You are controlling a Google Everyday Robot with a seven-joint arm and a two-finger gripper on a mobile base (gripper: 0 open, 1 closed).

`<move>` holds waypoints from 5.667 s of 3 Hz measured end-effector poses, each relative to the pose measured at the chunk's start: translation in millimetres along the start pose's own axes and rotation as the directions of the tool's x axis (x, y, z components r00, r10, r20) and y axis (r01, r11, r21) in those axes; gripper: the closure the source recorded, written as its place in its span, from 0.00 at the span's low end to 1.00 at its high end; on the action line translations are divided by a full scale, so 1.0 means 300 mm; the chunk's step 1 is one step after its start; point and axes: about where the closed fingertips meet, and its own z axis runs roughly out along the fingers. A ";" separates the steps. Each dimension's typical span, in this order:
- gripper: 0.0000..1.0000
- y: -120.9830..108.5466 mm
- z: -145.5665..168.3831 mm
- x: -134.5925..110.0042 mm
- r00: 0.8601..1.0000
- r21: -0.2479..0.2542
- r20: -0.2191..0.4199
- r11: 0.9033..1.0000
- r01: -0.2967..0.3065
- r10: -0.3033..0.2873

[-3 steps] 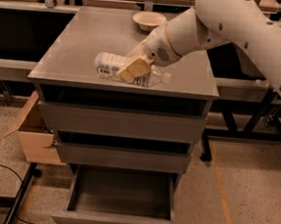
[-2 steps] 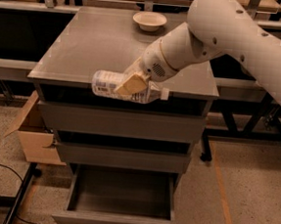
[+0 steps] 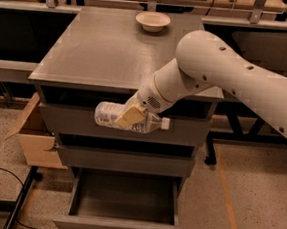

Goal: Place blue plastic bottle into bottom drawer

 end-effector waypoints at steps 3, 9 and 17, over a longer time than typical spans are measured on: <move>1.00 0.033 0.095 0.184 0.998 0.014 -0.049 1.000 -0.025 0.025; 1.00 0.046 0.693 0.754 0.992 -0.071 0.007 0.990 -0.122 0.123; 1.00 -0.057 1.570 1.264 0.978 -0.122 0.109 0.979 -0.165 0.179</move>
Offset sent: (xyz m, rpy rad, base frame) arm -0.0120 -0.0236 -0.0493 -0.0551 0.0442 -0.0606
